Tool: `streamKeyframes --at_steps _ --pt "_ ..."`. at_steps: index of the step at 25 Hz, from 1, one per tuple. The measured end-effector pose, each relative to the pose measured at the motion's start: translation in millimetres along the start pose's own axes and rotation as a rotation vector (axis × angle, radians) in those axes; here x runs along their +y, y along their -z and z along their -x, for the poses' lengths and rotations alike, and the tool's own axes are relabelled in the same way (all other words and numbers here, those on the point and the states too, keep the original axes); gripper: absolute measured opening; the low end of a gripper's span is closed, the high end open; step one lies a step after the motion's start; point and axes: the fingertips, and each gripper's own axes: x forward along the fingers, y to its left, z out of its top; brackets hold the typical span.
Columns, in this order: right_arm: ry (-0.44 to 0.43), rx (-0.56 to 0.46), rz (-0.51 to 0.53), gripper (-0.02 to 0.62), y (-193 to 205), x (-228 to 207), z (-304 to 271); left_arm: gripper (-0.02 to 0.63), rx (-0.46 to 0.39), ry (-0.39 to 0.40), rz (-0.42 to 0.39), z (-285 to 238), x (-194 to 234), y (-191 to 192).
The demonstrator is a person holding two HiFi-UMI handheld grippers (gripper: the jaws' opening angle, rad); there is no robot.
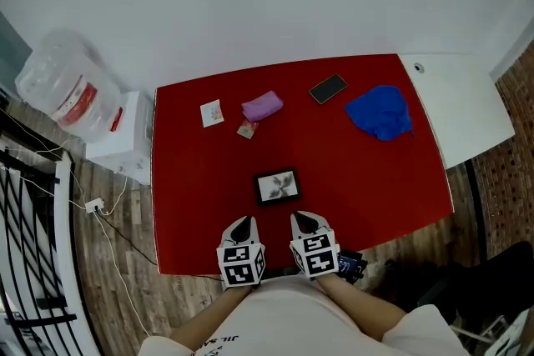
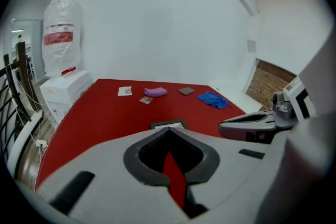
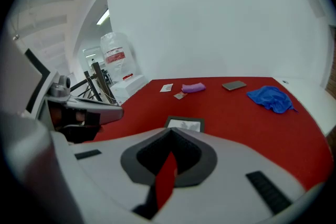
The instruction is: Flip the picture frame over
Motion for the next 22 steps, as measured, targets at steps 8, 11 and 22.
streamKeyframes --at_steps 8,11,22 --pt "-0.001 -0.004 -0.006 0.005 1.0 0.6 4.1 0.006 0.004 0.014 0.01 0.9 -5.3 -0.3" --pt "-0.005 -0.004 0.004 0.005 1.0 4.3 4.8 0.006 0.002 0.015 0.002 2.0 -6.8 -0.9" --pt "0.002 -0.017 0.024 0.005 -6.7 -0.9 -0.6 0.006 -0.008 0.012 0.008 -5.4 -3.2 -6.0"
